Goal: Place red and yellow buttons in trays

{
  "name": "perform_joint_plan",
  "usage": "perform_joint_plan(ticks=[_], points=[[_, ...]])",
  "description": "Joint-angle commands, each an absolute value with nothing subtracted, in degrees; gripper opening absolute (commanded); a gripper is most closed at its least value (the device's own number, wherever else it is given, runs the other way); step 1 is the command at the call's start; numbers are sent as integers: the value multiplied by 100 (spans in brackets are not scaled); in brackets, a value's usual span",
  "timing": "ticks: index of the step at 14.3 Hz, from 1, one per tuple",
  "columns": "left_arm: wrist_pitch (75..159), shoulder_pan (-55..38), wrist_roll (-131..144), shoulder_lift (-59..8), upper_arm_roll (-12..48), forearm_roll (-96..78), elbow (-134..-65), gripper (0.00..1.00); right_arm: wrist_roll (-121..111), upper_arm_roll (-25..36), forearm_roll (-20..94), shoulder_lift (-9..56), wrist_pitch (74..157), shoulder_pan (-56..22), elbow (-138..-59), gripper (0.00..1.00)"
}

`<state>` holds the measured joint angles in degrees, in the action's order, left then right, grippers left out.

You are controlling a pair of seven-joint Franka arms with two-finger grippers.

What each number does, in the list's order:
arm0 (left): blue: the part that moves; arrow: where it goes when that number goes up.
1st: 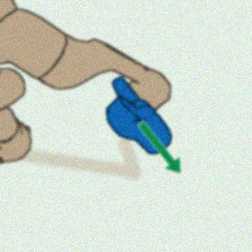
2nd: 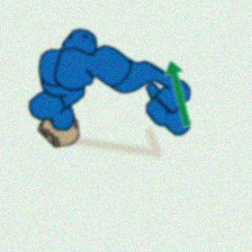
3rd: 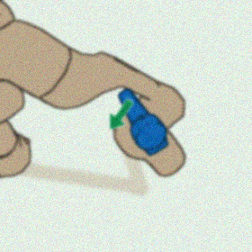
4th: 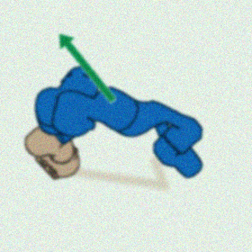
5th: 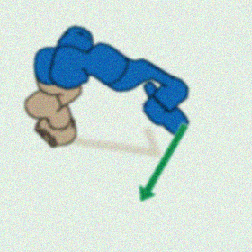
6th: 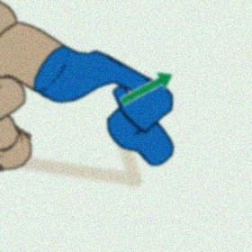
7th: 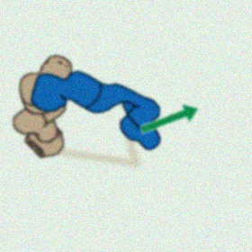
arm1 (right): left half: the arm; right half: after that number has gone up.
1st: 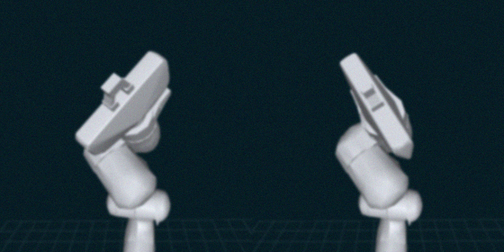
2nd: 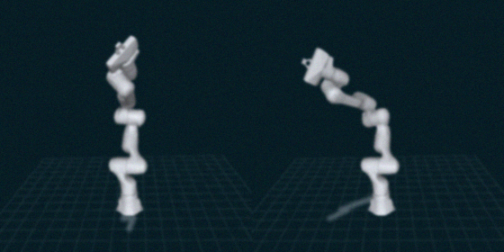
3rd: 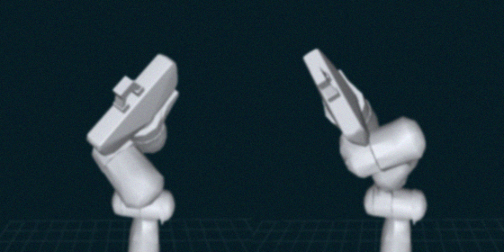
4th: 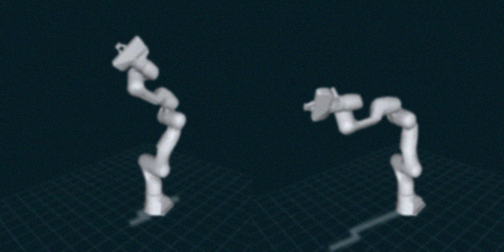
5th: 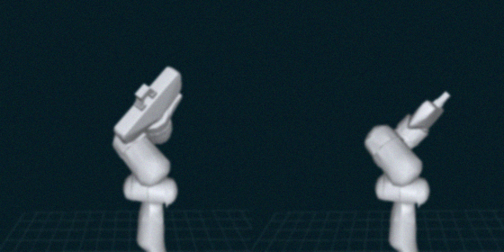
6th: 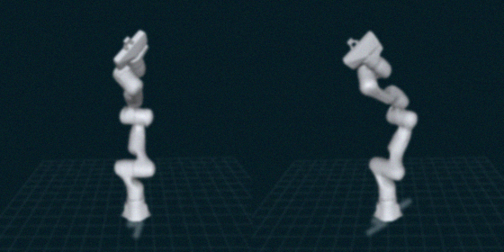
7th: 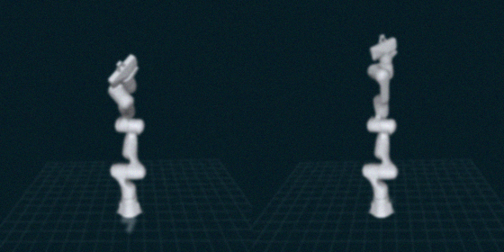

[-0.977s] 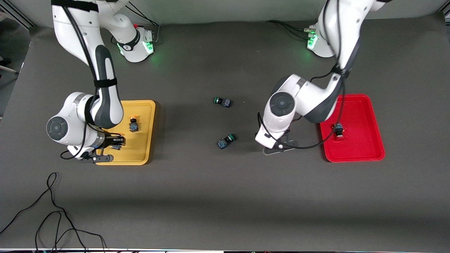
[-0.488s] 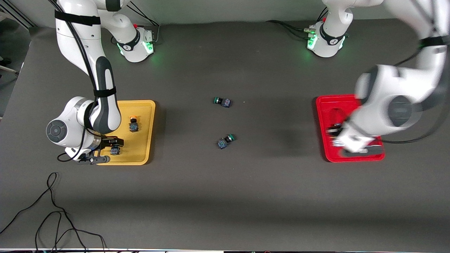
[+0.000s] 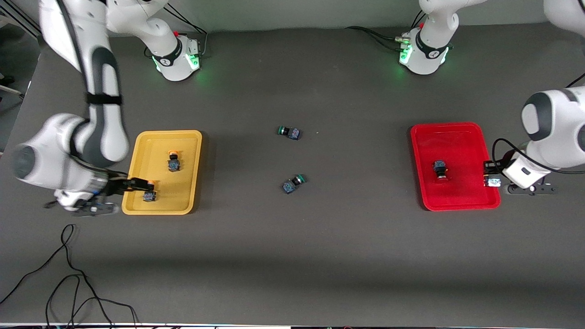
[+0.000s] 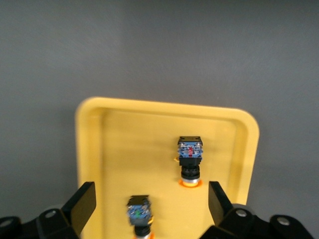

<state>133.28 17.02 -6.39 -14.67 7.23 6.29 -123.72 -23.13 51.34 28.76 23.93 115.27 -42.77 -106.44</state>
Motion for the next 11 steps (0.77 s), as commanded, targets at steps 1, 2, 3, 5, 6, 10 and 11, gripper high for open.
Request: perform_joint_plan(ticks=[1,2,3,5,6,10,11], points=[[14534,1862,-703,-1537,800,765,-13235,15,-2294,5369,2778,1846,10927,-4315,-10364,100],[14633,1898,-729,-1599,800,852,-13280,29,-2242,5457,2777,1820,10620,-4324,-10206,100],[14625,1898,-738,-1626,800,948,-13263,72,-2137,5536,2760,1758,10313,-4324,-10047,100],[14477,1898,-738,-1539,800,958,-13210,100,-1717,5529,2376,1522,10029,-4333,-9836,100],[14215,1898,-756,-1451,809,958,-13140,100,-1366,5476,2103,1338,9959,-4342,-9739,100],[12722,1872,-861,-933,861,932,-12430,100,-433,4372,1128,460,9756,-3913,-9712,100],[12300,1846,-861,-827,870,897,-12167,100,-257,3829,899,222,9730,-3520,-9747,100]])
